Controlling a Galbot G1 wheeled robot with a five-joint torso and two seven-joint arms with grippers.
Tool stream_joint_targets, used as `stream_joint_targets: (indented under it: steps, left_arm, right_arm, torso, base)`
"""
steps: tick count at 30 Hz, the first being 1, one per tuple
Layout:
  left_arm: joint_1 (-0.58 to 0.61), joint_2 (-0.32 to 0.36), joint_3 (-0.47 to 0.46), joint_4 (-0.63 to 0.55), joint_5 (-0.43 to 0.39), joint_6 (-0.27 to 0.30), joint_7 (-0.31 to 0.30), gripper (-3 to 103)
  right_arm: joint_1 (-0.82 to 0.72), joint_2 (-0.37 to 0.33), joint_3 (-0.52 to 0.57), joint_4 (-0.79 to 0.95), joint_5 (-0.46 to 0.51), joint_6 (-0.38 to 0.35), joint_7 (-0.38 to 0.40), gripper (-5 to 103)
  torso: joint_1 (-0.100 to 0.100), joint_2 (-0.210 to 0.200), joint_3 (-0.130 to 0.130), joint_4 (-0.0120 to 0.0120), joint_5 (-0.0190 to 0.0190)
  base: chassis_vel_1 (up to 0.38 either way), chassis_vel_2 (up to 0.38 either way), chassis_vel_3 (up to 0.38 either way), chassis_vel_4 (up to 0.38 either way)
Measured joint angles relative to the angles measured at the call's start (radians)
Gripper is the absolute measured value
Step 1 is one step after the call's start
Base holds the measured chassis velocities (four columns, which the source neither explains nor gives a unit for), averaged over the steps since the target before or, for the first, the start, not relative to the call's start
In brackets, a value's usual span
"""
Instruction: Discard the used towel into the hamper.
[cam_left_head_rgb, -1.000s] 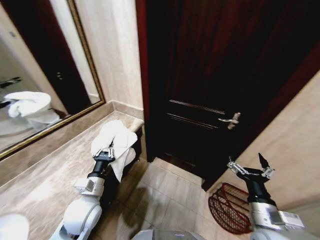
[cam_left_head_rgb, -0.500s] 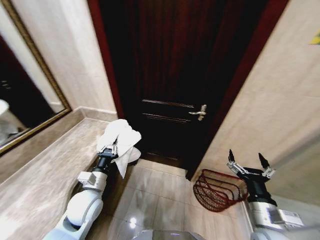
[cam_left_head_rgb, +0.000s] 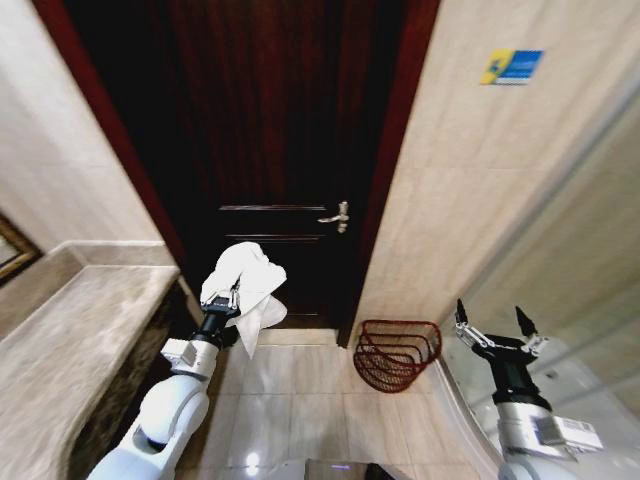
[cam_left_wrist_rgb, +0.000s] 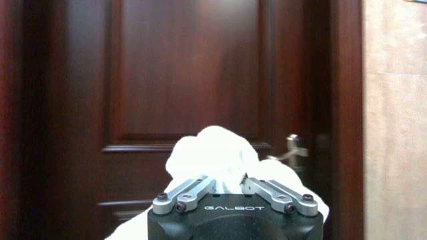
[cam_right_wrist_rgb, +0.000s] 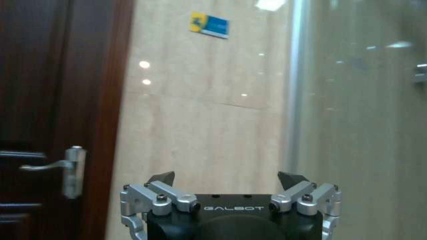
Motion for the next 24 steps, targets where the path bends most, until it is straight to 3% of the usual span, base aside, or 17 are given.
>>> stream_joint_targets:
  steps: [20, 24]
  left_arm:
    - [-0.023, -0.011, 0.005, 0.045, -0.002, -0.012, 0.030, 5]
    - [-0.028, -0.017, 0.003, 0.072, 0.005, -0.053, 0.045, 5]
  right_arm:
    - [0.006, 0.000, -0.005, 0.006, -0.030, -0.025, 0.018, 100]
    - [0.002, 0.000, -0.001, 0.006, -0.044, -0.029, 0.025, 100]
  torso:
    - [0.000, 0.000, 0.000, -0.0001, 0.0002]
    - [0.000, 0.000, 0.000, -0.0002, 0.0001]
  base:
    - [-0.130, -0.129, -0.121, -0.125]
    - [-0.117, -0.120, -0.123, -0.121]
